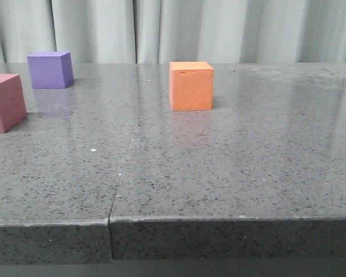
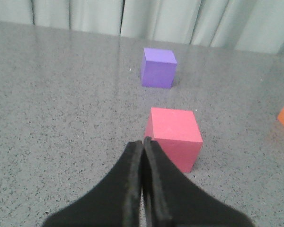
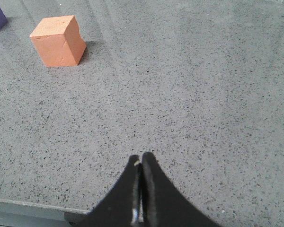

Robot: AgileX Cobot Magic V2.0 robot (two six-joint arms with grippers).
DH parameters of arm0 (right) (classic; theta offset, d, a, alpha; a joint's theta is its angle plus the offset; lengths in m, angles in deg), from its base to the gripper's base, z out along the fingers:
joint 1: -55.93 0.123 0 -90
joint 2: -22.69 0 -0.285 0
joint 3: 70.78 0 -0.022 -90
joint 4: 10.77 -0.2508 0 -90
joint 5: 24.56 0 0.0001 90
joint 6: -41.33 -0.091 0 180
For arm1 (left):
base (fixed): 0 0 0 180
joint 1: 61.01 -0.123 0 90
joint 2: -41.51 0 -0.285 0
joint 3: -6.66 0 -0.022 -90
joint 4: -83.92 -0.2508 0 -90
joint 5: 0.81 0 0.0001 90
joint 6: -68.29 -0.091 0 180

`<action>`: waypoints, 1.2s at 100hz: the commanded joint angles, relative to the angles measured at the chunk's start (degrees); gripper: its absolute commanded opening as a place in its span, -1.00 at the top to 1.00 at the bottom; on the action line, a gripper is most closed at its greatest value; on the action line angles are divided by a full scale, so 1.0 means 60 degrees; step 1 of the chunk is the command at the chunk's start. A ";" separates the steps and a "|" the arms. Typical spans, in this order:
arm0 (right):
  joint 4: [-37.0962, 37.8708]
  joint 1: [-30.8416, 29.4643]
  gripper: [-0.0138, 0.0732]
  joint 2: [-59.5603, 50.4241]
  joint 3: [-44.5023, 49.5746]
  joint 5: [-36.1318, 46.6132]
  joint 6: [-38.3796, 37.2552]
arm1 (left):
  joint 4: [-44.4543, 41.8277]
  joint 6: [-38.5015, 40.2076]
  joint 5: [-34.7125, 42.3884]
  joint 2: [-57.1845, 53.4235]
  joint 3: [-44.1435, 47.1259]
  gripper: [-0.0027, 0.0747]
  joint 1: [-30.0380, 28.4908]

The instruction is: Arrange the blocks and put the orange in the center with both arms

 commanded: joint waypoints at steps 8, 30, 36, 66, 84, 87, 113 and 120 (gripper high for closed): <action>0.0224 -0.0054 0.70 0.0075 -0.0230 0.0755 0.0062 | 0.0049 -0.0034 0.0399 0.1334 -0.1039 0.98 -0.0016; 0.0224 -0.0054 0.70 0.0075 -0.0230 0.0755 0.0062 | 0.0049 -0.0098 0.0769 0.2250 -0.1584 0.45 -0.0016; 0.0224 -0.0054 0.70 0.0075 -0.0230 0.0755 0.0062 | 0.0049 -0.0098 0.1051 0.2356 -0.1637 0.09 -0.0016; 0.0224 -0.0054 0.70 0.0075 -0.0230 0.0762 0.0062 | 0.0049 -0.0098 0.1784 0.2787 -0.1980 -0.82 -0.0016; 0.0224 -0.0054 0.70 0.0075 -0.0230 0.0762 0.0062 | 0.0110 -0.0176 0.1615 0.3301 -0.2789 -0.75 0.0066; 0.0224 -0.0054 0.70 0.0075 -0.0230 0.0762 0.0062 | 0.0110 -0.0370 0.1594 0.3457 -0.2956 -0.75 0.0173; 0.0224 -0.0054 0.70 0.0075 -0.0230 0.0762 0.0062 | 0.0110 -0.1640 0.0306 0.5176 -0.5076 -0.75 0.1783; 0.0224 -0.0054 0.70 0.0075 -0.0230 0.0762 0.0062 | 0.0110 -0.1961 -0.0093 0.5757 -0.5668 -0.75 0.2216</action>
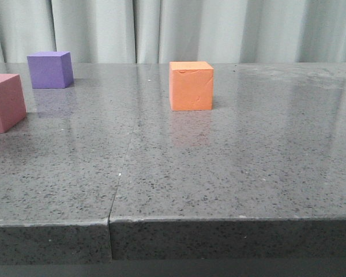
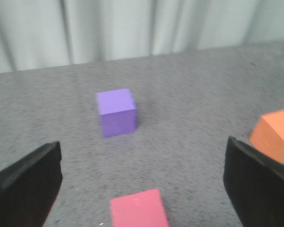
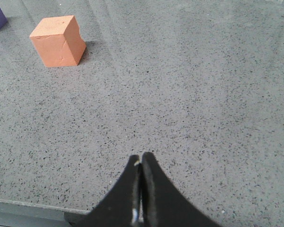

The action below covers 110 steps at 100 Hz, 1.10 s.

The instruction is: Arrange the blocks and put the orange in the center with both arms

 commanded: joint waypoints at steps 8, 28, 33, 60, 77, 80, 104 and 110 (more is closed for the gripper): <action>0.0224 -0.0054 0.70 0.0075 -0.0230 0.0746 0.0043 | 0.0128 -0.0895 -0.0375 0.1213 -0.1614 -0.75 0.0920; 0.0224 -0.0054 0.70 0.0075 -0.0230 0.0746 0.0043 | 0.0391 -0.2591 -0.1449 0.2901 -0.3406 -0.75 0.1718; 0.0224 -0.0054 0.70 0.0075 -0.0230 0.0746 0.0043 | 0.0748 -0.3210 -0.1784 0.3301 -0.3851 -0.75 0.1820; 0.0224 -0.0054 0.70 0.0075 -0.0230 0.0746 0.0043 | 0.3010 -0.7325 -0.4508 0.5494 -0.6365 -0.75 0.1881; 0.0224 -0.0054 0.70 0.0075 -0.0230 0.0746 0.0043 | 0.3535 -0.8792 -0.5668 0.6830 -0.7722 -0.75 0.1881; 0.0224 -0.0054 0.70 0.0075 -0.0230 0.0746 0.0043 | 0.3552 -0.8793 -0.5769 0.7011 -0.7898 -0.75 0.1881; 0.0224 -0.0054 0.70 0.0075 -0.0230 0.0746 0.0043 | 0.3725 -0.8900 -0.5799 0.8152 -0.8755 -0.75 0.2135; 0.0224 -0.0054 0.70 0.0075 -0.0230 0.0746 0.0043 | 0.3817 -0.9130 -0.5705 0.8361 -0.8821 -0.75 0.2308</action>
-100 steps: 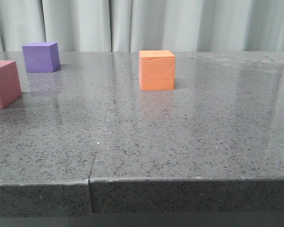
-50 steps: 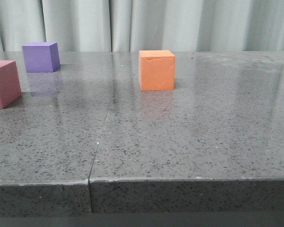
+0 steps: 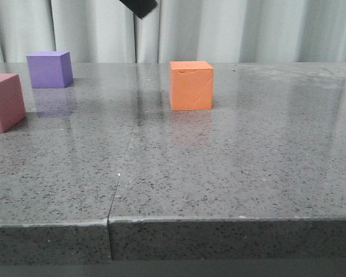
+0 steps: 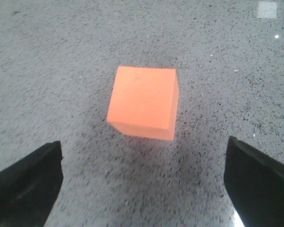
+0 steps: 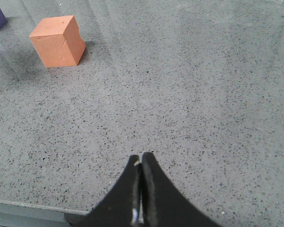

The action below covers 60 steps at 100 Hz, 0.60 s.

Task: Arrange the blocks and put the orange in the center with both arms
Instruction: 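Reach the left gripper down over the orange cube and grasp it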

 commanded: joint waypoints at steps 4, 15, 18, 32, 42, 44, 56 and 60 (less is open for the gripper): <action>0.0211 -0.0054 0.70 0.0075 -0.0230 0.0746 0.0043 | 0.0696 -0.0226 0.0508 -0.0101 -0.0434 -0.75 0.0339; 0.0211 -0.0054 0.70 0.0075 -0.0230 0.0746 0.0043 | 0.0851 -0.0394 0.0893 0.0210 -0.0504 -0.75 0.0553; 0.0211 -0.0054 0.70 0.0075 -0.0230 0.0746 0.0043 | 0.0868 -0.0394 0.0989 0.0299 -0.0504 -0.75 0.0603; 0.0211 -0.0054 0.70 0.0075 -0.0230 0.0746 0.0043 | 0.0971 -0.0394 0.1110 0.0602 -0.0504 -0.75 0.0745; 0.0211 -0.0054 0.70 0.0075 -0.0230 0.0746 0.0043 | 0.1014 -0.0394 0.1506 0.0804 -0.0504 -0.75 0.0832; 0.0211 -0.0054 0.70 0.0075 -0.0230 0.0746 0.0043 | 0.1014 -0.0394 0.1590 0.0847 -0.0504 -0.75 0.0832; 0.0211 -0.0054 0.70 0.0075 -0.0230 0.0746 0.0043 | 0.1014 -0.0394 0.1986 0.1109 -0.0504 -0.75 0.0909; 0.0211 -0.0054 0.70 0.0075 -0.0230 0.0746 0.0043 | 0.1014 -0.0394 0.1986 0.1215 -0.0504 -0.75 0.0926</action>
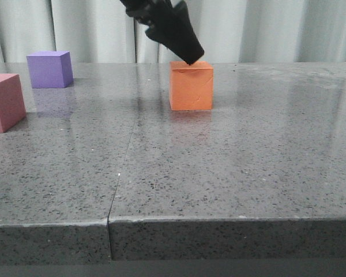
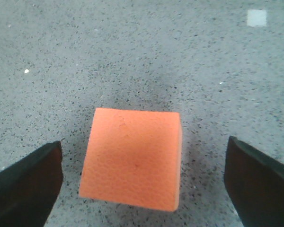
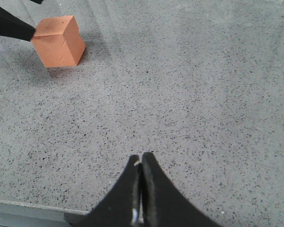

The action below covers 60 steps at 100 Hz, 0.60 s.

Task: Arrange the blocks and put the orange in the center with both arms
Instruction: 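Reach the left gripper down over the orange cube and grasp it, then lift the orange cube and carry it toward the purple cube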

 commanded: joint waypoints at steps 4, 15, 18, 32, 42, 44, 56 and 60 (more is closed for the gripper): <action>0.0211 -0.0054 0.70 0.0075 -0.0230 0.0746 0.0043 | 0.0531 -0.0005 0.0455 -0.0286 -0.0317 -0.75 0.0128; 0.0211 -0.0054 0.70 0.0075 -0.0230 0.0746 0.0043 | 0.0645 -0.0005 0.0441 -0.0110 -0.0317 -0.75 0.0128; 0.0211 -0.0054 0.70 0.0075 -0.0230 0.0746 0.0043 | 0.0659 -0.0005 0.0441 -0.0092 -0.0317 -0.75 0.0128; 0.0211 -0.0054 0.70 0.0075 -0.0230 0.0746 0.0043 | 0.0634 -0.0005 0.0256 0.0128 -0.0317 -0.75 0.0128; 0.0211 -0.0054 0.70 0.0075 -0.0230 0.0746 0.0043 | 0.0616 -0.0005 0.0062 0.0276 -0.0317 -0.75 0.0128; 0.0211 -0.0054 0.70 0.0075 -0.0230 0.0746 0.0043 | 0.0616 -0.0005 0.0038 0.0293 -0.0317 -0.75 0.0128; 0.0211 -0.0054 0.70 0.0075 -0.0230 0.0746 0.0043 | 0.0616 -0.0005 -0.0025 0.0319 -0.0317 -0.70 0.0128; 0.0211 -0.0054 0.70 0.0075 -0.0230 0.0746 0.0043 | 0.0616 -0.0005 -0.0025 0.0319 -0.0317 -0.65 0.0128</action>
